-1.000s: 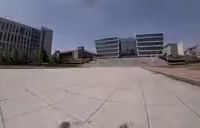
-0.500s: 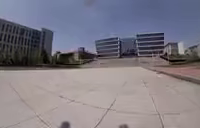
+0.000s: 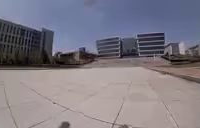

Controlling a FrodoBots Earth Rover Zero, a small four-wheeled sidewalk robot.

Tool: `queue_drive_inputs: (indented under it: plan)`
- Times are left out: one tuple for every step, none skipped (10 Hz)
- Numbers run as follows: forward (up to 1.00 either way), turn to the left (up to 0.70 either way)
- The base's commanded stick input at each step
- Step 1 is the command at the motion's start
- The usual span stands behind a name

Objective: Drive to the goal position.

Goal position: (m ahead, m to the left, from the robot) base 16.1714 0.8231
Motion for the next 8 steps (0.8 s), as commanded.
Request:
queue_drive_inputs:
  plan:
    - [0.70, 0.00]
    - [0.70, 0.00]
    - [0.70, 0.00]
    - [0.70, 0.00]
    - [0.70, 0.00]
    - [0.70, 0.00]
    - [0.70, 0.00]
    - [0.70, 0.00]
